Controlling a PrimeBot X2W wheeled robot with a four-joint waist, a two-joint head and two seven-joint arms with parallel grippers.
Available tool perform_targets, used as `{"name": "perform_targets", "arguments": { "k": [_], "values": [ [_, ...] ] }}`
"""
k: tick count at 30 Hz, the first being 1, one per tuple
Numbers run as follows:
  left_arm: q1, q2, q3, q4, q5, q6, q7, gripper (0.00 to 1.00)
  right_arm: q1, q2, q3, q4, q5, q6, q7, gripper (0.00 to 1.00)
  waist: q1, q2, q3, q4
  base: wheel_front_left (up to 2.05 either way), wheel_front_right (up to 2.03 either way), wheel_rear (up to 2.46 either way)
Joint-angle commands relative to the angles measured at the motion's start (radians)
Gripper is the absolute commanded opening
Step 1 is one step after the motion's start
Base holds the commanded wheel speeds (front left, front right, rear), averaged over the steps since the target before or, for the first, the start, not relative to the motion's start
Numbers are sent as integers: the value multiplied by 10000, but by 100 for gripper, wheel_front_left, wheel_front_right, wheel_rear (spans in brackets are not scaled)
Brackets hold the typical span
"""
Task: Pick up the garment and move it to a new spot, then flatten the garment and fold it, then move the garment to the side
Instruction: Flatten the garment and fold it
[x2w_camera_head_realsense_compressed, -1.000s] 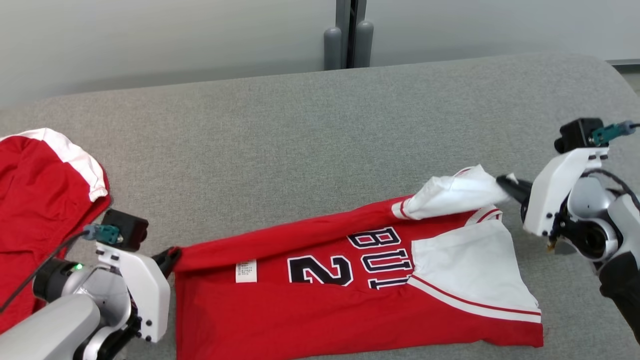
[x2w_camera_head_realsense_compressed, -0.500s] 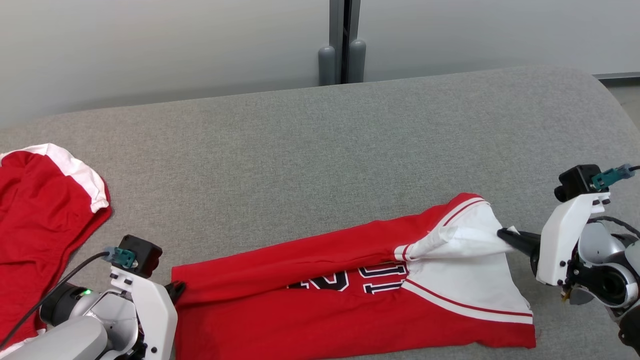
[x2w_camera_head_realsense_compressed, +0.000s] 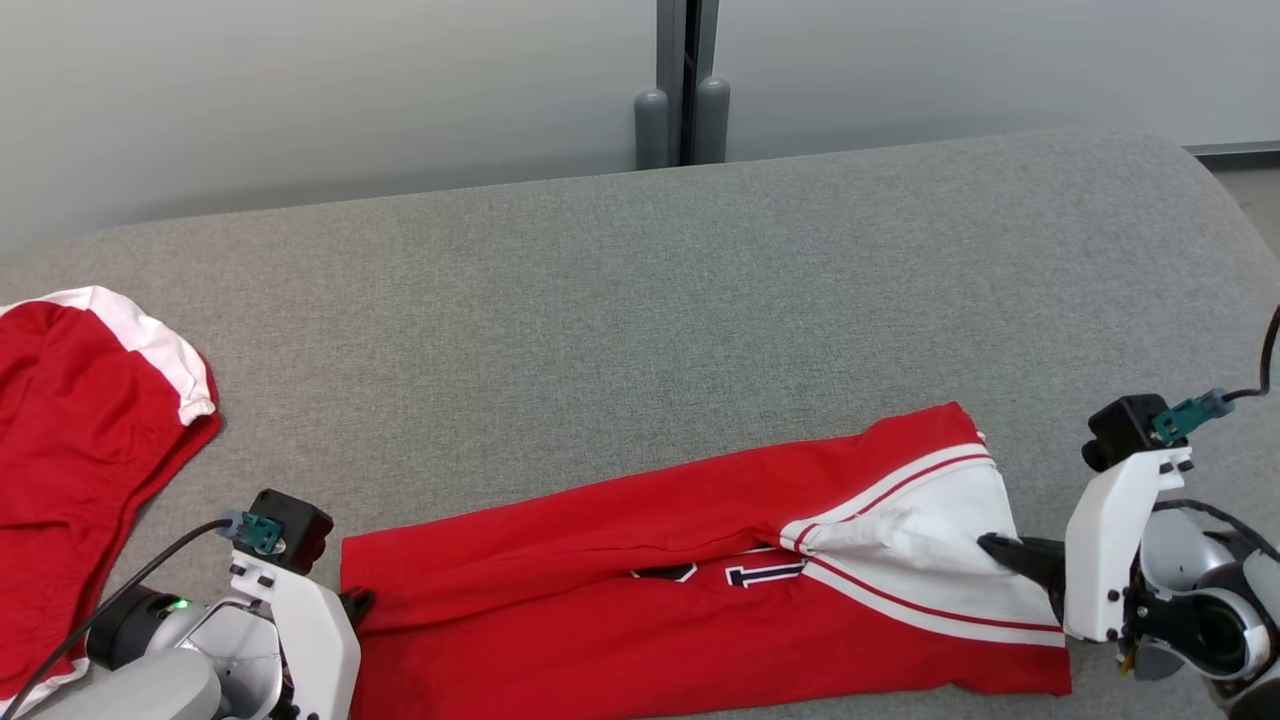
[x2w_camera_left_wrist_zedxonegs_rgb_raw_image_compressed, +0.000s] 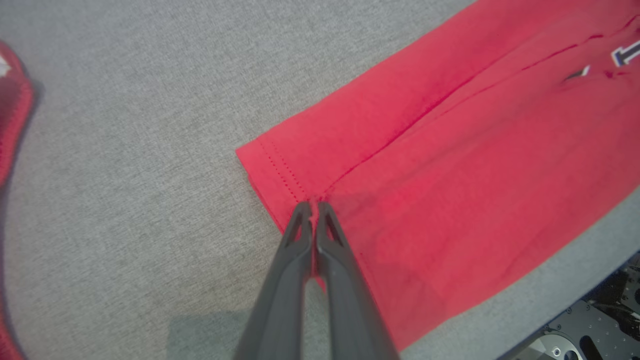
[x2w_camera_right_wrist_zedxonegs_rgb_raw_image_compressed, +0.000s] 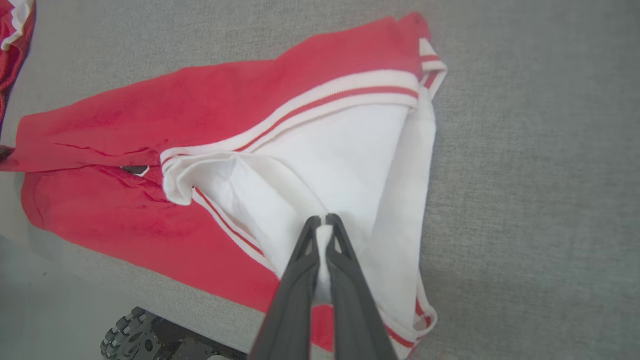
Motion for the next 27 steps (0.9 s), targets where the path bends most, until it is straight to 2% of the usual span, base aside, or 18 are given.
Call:
{"name": "perform_targets", "arguments": {
  "k": [1,2,3,4,5,11,15,20,21,27],
  "values": [
    [44,13,8,32,-40,-24,18,3,192,60,-105,-70,-95,3,104,5,0,0,-13,13,0,0,0],
    [71,6,-1,41,-61,-31,35,24,296,120,-215,-113,-170,3,198,24,0,0,-29,20,0,0,0],
    [94,-12,-7,46,-97,-43,49,62,395,180,-320,-186,-250,3,272,42,0,0,-42,30,0,0,0],
    [115,-24,-16,45,-128,-42,55,96,476,240,-438,-265,-319,3,353,91,0,0,-57,40,0,0,0],
    [133,-29,-30,42,-143,-55,79,100,570,298,-554,-338,-381,3,408,100,0,0,-75,50,0,0,0],
    [268,-11,-25,-4,-259,25,64,100,1249,620,-1325,-842,-666,3,771,100,0,0,-259,83,0,0,0],
    [424,68,134,-115,-246,255,-269,100,1718,823,-1965,-1387,-910,3,520,100,0,0,-425,99,0,0,0],
    [725,40,601,-368,-305,694,-1319,100,2320,1281,-2907,-2050,-1383,4,-579,100,0,0,-628,124,0,0,0],
    [949,17,803,-441,-381,882,-1735,100,2517,1549,-3285,-2251,-1596,3,-1171,100,0,0,-681,145,0,0,0],
    [1526,-202,1457,-642,-637,1385,-3073,100,2938,2279,-4023,-2501,-2219,3,-2811,100,0,0,-819,215,0,0,0]
  ]
}}
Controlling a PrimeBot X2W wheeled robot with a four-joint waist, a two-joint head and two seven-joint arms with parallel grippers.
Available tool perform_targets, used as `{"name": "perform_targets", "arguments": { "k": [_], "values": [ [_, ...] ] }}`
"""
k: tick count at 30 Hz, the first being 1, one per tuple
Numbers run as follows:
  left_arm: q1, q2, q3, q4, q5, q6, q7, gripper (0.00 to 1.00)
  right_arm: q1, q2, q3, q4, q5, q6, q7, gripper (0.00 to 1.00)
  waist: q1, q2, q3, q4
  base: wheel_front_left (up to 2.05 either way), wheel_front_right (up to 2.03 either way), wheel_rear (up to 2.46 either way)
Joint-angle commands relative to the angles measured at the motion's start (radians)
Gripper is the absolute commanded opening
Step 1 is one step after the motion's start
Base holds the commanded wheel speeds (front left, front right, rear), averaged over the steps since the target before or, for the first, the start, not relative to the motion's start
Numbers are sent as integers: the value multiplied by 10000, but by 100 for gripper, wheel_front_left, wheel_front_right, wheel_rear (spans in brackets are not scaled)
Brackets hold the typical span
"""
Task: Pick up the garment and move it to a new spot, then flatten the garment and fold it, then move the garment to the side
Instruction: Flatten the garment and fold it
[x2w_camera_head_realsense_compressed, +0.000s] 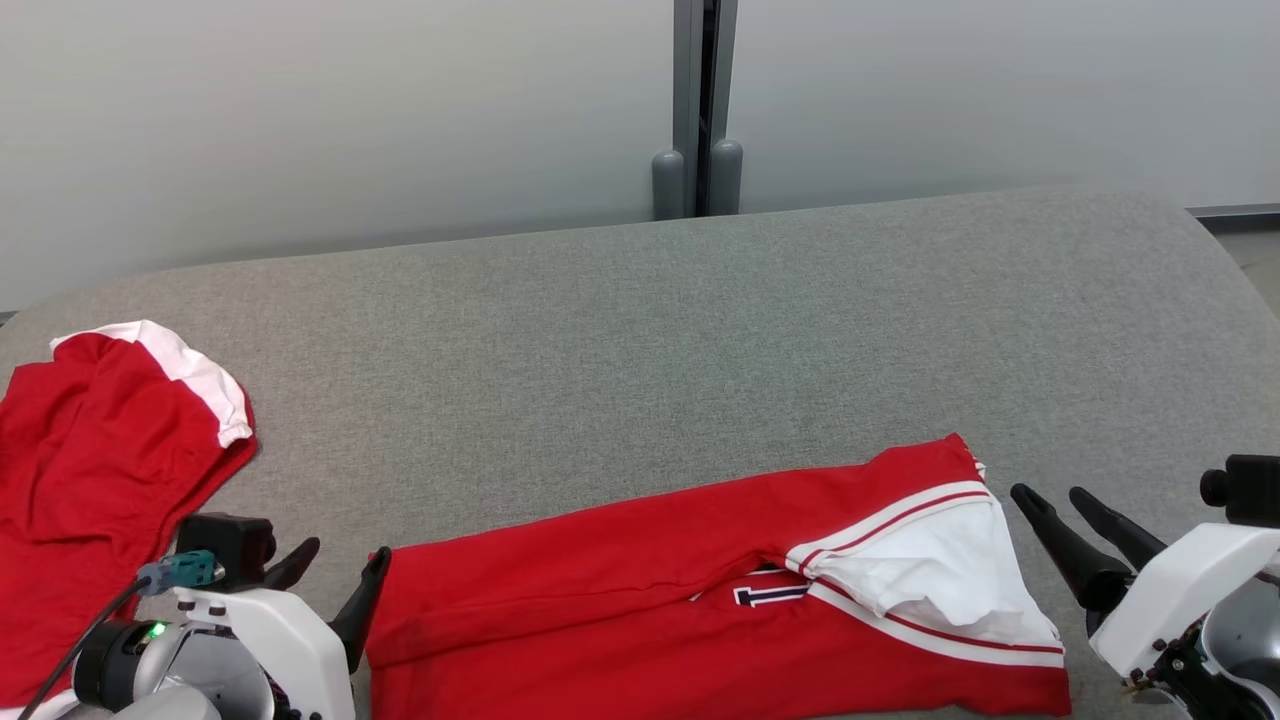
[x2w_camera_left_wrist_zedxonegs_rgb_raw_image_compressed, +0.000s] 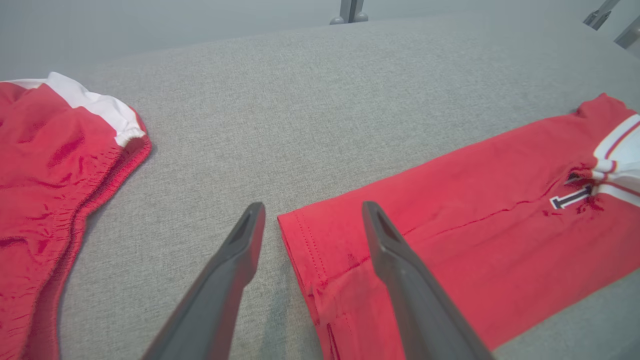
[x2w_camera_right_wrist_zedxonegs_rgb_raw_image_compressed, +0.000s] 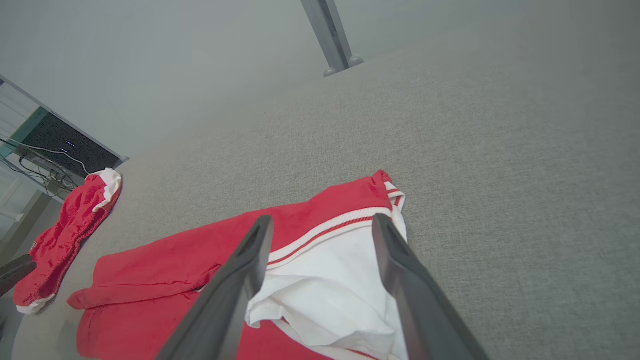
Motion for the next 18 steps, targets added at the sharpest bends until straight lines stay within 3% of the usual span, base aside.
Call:
{"name": "perform_targets", "arguments": {
  "k": [1,13,18],
  "values": [
    [209,-57,157,-6,-95,143,-263,100,126,112,-139,-69,-191,3,-346,100,-1,0,-39,18,0,0,0],
    [1264,-600,1332,-66,-334,920,-2317,100,461,1113,-1222,317,-1556,4,-3073,100,-1,0,-175,132,0,0,0],
    [1661,-1043,2227,-44,321,849,-2622,100,625,1445,-1367,299,-1921,3,-4500,100,-1,0,-214,214,0,0,0]
  ]
}}
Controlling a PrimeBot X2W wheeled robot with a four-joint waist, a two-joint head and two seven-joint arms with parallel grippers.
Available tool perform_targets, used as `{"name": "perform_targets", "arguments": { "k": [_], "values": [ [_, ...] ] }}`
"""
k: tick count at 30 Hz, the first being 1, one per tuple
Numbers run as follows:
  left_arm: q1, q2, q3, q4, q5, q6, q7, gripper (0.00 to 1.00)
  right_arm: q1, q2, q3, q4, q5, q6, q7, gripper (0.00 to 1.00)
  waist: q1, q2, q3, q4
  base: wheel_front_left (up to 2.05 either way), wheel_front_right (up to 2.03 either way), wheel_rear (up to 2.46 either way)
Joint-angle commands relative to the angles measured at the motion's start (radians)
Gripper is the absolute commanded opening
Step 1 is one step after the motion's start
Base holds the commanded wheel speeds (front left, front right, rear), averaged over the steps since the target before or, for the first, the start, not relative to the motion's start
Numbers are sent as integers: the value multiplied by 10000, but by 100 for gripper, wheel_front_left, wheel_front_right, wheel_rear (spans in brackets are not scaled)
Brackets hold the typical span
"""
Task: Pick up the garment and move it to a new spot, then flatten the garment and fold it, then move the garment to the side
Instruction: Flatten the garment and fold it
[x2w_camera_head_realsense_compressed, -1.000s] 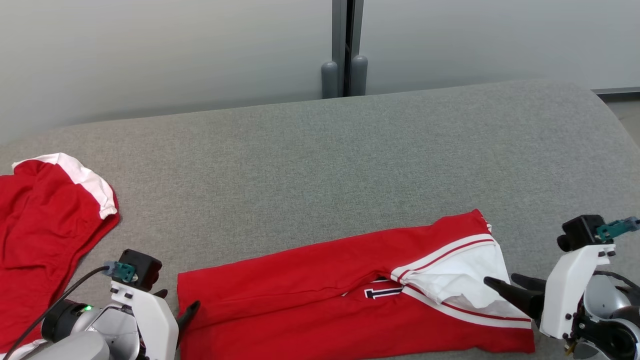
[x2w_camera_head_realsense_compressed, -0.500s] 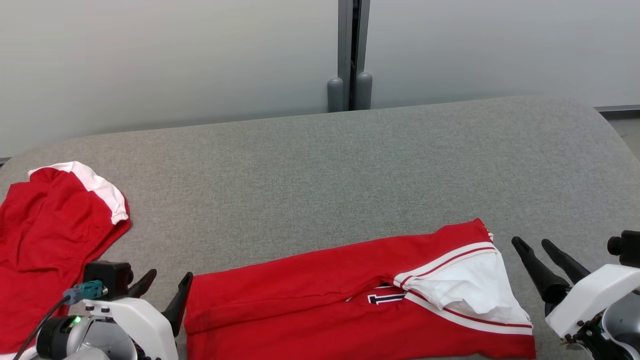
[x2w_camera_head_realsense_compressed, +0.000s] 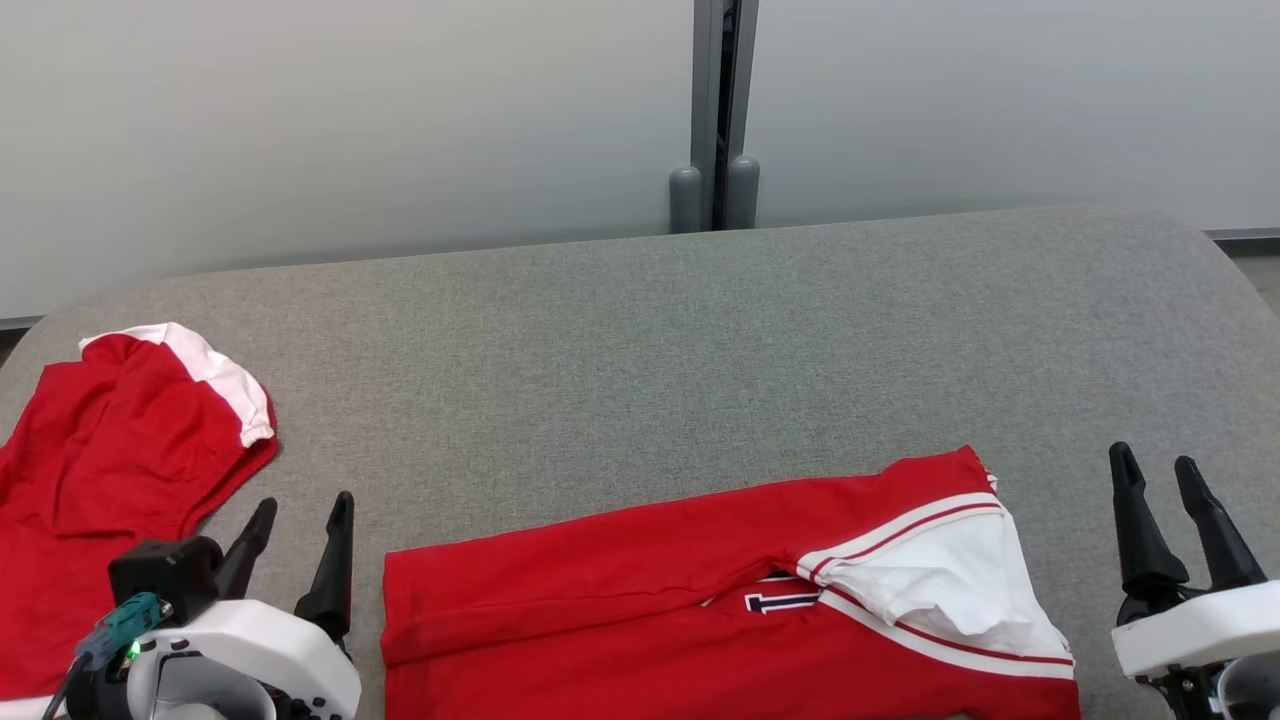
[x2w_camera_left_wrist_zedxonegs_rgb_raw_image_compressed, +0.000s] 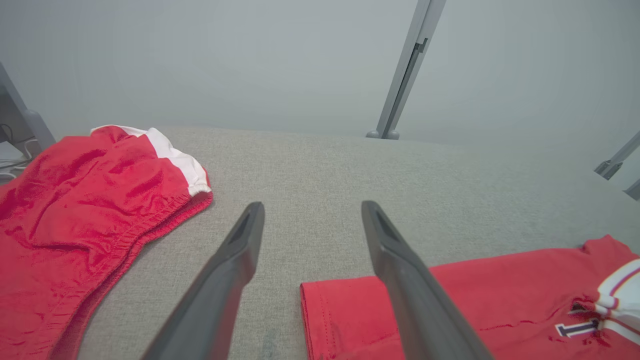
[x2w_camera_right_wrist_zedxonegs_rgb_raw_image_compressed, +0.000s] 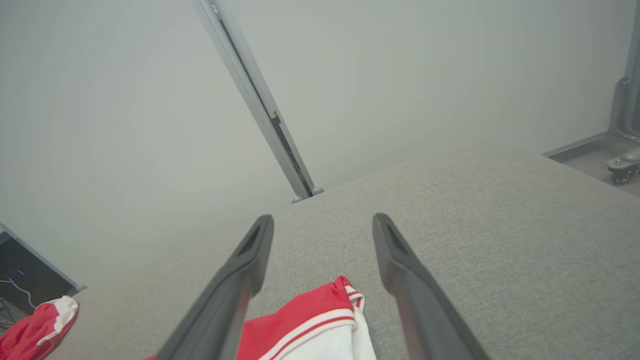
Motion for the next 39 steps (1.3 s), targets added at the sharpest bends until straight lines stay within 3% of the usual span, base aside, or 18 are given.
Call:
{"name": "perform_targets", "arguments": {
  "k": [1,6,14,24,34,39],
  "values": [
    [218,-145,460,-5,457,-128,-68,100,194,43,24,-15,-149,3,-413,100,0,-1,-1,16,0,0,0],
    [1010,-873,1950,60,1739,-600,-68,100,115,-31,385,341,-500,3,-1199,100,0,-1,25,-18,0,0,0],
    [1715,-1821,3197,378,2953,-1436,-72,100,-482,-380,1127,1934,-1127,3,-1581,100,0,-1,110,-33,0,0,0],
    [1675,-2273,3686,778,3576,-2114,-72,100,-1746,-523,1650,4801,-803,3,-892,100,0,-1,258,274,0,0,0],
    [1560,-2442,3837,1040,3798,-2415,-72,100,-2491,-406,1933,6949,-78,3,-1037,100,0,-1,409,754,0,0,0],
    [1511,-2470,3886,1121,3879,-2537,-72,100,-2702,-267,2110,7903,440,3,-587,100,0,-1,457,905,0,0,0]
  ]
}}
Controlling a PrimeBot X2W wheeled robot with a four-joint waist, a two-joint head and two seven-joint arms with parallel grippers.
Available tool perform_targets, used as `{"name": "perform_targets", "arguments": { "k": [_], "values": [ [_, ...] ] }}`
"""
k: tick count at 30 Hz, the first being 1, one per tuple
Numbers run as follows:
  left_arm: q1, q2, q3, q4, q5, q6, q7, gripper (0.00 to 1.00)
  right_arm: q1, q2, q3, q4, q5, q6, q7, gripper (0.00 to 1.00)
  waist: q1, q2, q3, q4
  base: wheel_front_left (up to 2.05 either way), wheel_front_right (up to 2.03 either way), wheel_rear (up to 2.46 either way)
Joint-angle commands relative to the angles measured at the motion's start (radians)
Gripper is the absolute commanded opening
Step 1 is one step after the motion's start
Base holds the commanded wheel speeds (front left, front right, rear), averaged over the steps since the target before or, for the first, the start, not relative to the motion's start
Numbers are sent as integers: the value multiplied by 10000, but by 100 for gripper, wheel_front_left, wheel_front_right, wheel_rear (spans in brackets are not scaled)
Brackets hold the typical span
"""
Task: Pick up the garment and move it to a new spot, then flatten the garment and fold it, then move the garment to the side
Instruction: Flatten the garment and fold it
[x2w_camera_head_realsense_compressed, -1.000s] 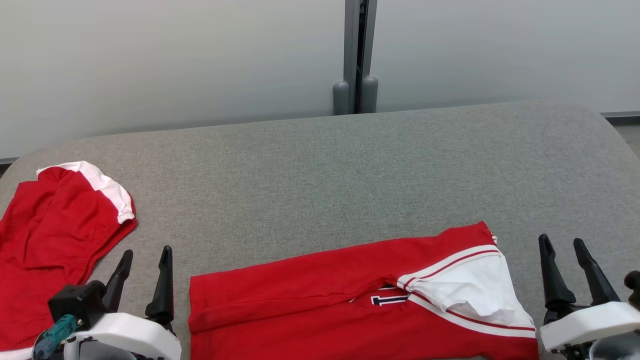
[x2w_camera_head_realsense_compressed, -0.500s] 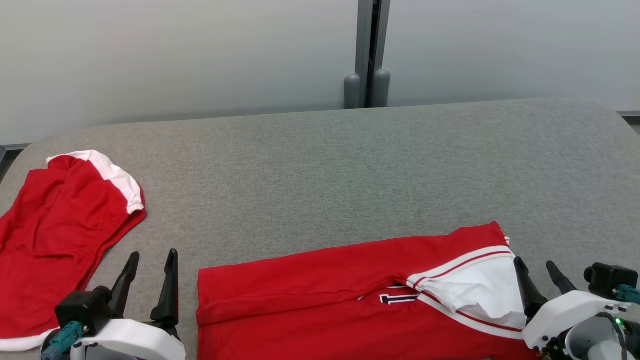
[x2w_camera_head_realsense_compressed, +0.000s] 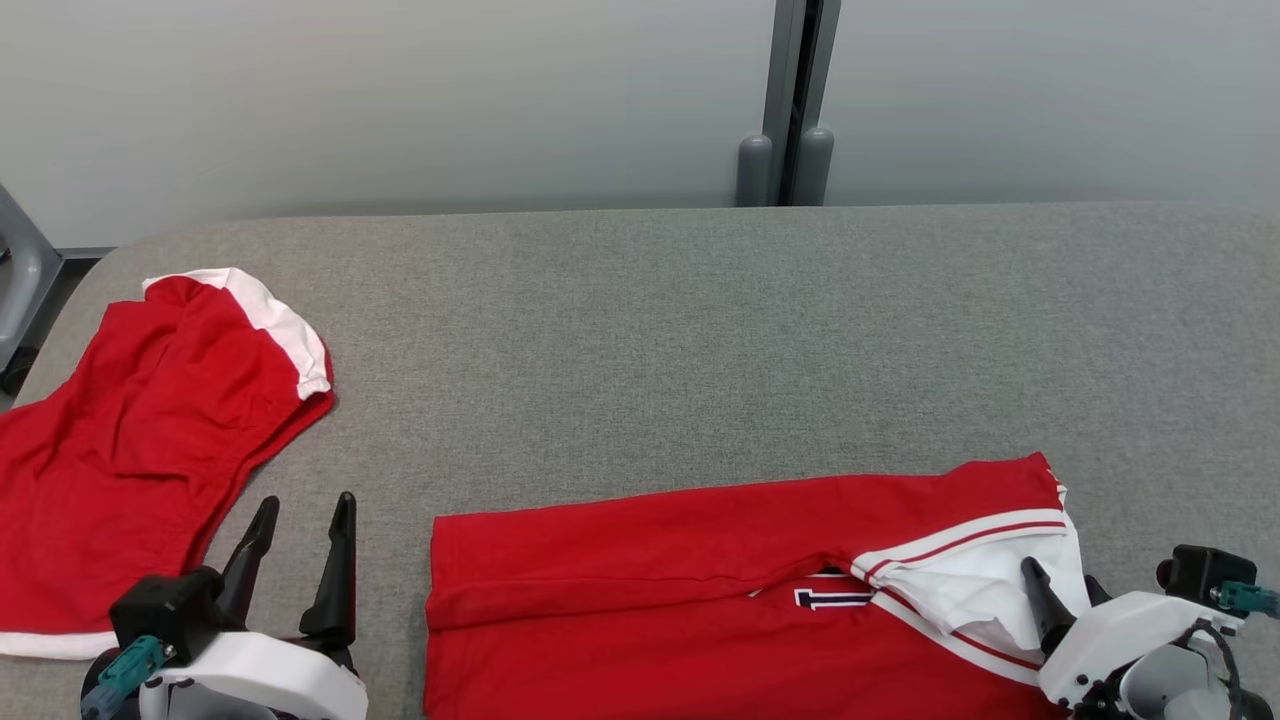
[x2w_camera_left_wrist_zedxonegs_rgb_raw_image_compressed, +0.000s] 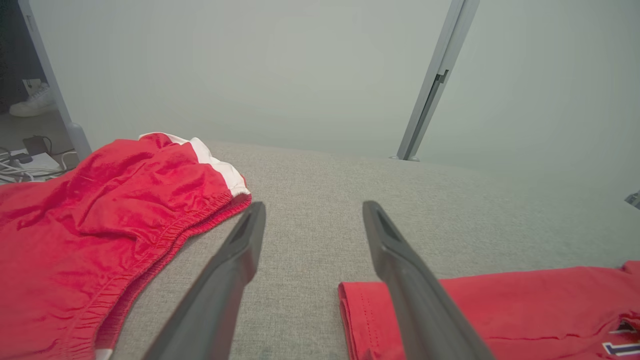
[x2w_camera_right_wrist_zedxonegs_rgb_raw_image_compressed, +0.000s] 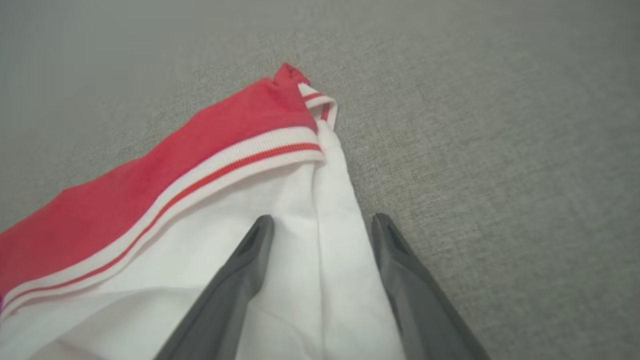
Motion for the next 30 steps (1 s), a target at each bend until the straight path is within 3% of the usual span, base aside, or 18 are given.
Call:
{"name": "perform_targets", "arguments": {
  "k": [1,9,10,11,12,30],
  "values": [
    [-105,-16,71,14,78,-36,-32,100,46,79,89,246,173,3,261,100,0,0,9,28,0,0,0],
    [-208,-102,275,-50,329,-213,-32,100,-44,385,705,676,1219,31,1201,100,0,0,58,88,0,0,0],
    [-206,-126,296,-52,358,-236,-32,100,-47,385,805,676,1319,32,1256,73,0,0,53,92,0,0,0],
    [-201,-163,327,-55,396,-281,-32,100,-52,375,896,670,1402,37,1256,30,0,0,41,95,0,0,0],
    [-189,-203,358,-69,459,-328,-32,100,-52,371,972,644,1503,37,1264,0,0,0,26,97,0,0,0],
    [542,-1026,1473,-80,1680,-1293,-33,100,-226,-785,1988,-248,2927,12,753,0,0,0,-176,88,0,0,0]
  ]
}}
